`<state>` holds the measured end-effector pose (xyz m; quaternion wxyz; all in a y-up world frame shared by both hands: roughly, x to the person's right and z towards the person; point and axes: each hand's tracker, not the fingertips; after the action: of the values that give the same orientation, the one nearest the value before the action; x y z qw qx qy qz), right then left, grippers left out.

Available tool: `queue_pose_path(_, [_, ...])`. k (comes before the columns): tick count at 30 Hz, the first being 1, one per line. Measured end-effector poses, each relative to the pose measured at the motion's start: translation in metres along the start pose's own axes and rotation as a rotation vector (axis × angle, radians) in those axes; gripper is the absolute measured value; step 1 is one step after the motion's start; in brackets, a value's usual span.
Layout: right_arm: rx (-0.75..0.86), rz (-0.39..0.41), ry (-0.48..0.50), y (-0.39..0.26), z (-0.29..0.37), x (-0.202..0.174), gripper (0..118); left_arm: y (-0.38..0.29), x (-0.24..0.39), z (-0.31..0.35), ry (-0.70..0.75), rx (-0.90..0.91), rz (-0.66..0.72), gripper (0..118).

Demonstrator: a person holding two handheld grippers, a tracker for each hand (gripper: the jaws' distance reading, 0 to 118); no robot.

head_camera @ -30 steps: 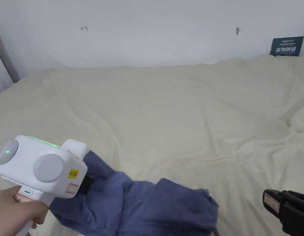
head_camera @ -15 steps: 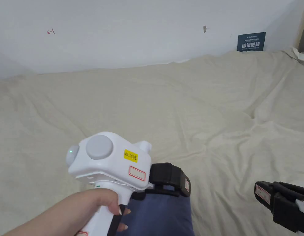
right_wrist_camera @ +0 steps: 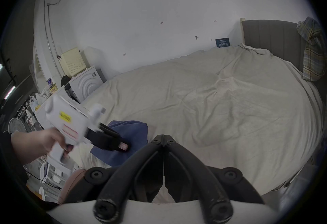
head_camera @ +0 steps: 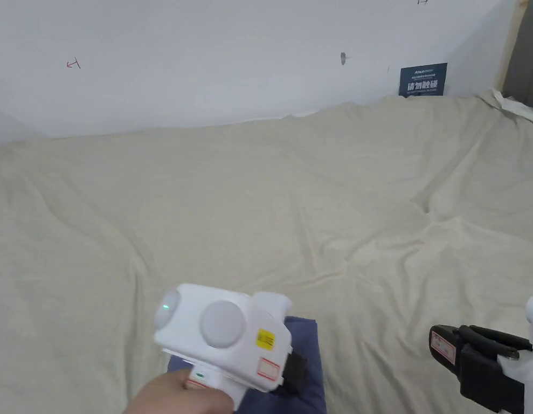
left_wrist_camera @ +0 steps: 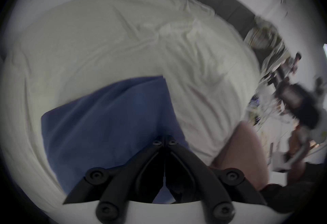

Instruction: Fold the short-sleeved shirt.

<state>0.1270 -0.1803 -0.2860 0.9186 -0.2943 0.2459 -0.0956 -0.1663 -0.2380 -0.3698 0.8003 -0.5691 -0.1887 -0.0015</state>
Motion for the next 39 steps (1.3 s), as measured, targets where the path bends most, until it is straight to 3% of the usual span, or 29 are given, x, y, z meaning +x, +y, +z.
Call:
queue_pose_path(5, [-0.004, 0.01, -0.004, 0.002, 0.004, -0.004, 0, 0.0, 0.023, -0.024, -0.138, 0.034, 0.005, 1])
queue_pose_path(7, [-0.006, 0.013, -0.001, 0.003, 0.004, -0.007, 0, -0.004, 0.026, -0.011, -0.283, 0.069, 0.037, 1])
queue_pose_path(10, [0.011, 0.028, 0.031, 0.01, 0.008, -0.013, 0, -0.021, 0.02, 0.033, -0.329, 0.28, 0.087, 1])
queue_pose_path(13, [0.099, 0.067, 0.051, 0.022, 0.016, -0.024, 0, -0.047, 0.006, 0.097, -0.21, 0.582, 0.065, 1])
queue_pose_path(19, [0.37, 0.15, 0.042, 0.054, 0.04, -0.05, 0, -0.108, -0.007, 0.214, 0.312, 1.155, 0.052, 0])
queue_pose_path(24, [0.586, 0.199, -0.029, 0.071, 0.055, -0.072, 0, -0.133, -0.007, 0.256, 0.671, 1.332, 0.09, 0])
queue_pose_path(28, [0.684, 0.241, -0.261, 0.058, 0.041, -0.08, 0, -0.142, -0.012, 0.238, 0.984, 1.365, 0.106, 0])
queue_pose_path(30, [0.657, 0.273, -0.273, 0.038, 0.02, -0.065, 0, -0.147, -0.026, 0.215, 0.963, 1.292, 0.124, 0])
queue_pose_path(33, [0.614, 0.255, -0.406, 0.012, 0.005, -0.057, 0, -0.158, -0.043, 0.189, 0.839, 1.237, 0.195, 0])
queue_pose_path(39, [0.572, 0.279, -0.401, -0.004, 0.005, -0.049, 0, -0.165, -0.046, 0.181, 0.855, 1.225, 0.183, 0])
